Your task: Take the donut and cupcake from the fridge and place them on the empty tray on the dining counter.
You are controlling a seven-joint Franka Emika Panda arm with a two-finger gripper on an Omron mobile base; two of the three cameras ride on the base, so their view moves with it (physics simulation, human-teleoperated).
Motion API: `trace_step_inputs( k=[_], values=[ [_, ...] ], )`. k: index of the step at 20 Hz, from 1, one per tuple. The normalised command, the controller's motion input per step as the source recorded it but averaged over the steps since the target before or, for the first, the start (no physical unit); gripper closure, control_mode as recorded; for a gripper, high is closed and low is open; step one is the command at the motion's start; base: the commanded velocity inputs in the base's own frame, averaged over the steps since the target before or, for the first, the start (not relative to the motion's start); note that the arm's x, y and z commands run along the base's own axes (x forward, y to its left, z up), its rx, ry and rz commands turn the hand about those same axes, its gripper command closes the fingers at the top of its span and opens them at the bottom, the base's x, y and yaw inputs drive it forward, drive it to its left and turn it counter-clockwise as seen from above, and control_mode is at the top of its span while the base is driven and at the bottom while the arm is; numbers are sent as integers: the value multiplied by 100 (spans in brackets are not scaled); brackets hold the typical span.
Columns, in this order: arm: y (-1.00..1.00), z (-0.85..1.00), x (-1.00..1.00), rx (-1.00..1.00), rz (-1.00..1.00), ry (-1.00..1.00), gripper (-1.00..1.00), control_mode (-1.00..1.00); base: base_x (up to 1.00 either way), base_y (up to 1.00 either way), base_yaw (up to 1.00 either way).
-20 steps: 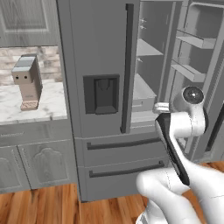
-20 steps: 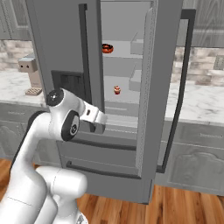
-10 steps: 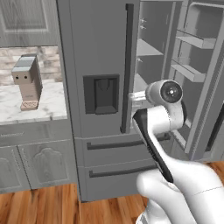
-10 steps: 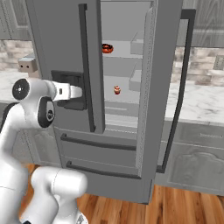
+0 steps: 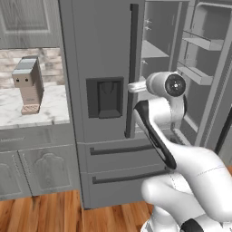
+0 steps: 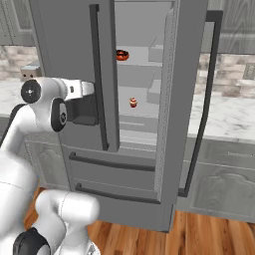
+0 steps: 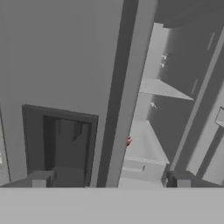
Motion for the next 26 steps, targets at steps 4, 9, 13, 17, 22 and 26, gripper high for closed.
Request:
trace_step_inputs(
  k=[4,9,13,17,22,26],
  values=[
    [-22,0,61,5,0,-5,-100,-100,0,0,0],
    [-15,-2,80,2,0,-1,-100,-100,0,0,0],
    [9,0,82,0,0,0,-100,-100,0,0,0],
    [8,0,87,0,0,0,-100,-100,0,0,0],
    [0,-1,96,0,0,0,-100,-100,0,0,0],
    [0,-6,93,0,0,0,-100,-100,0,0,0]
  ],
)
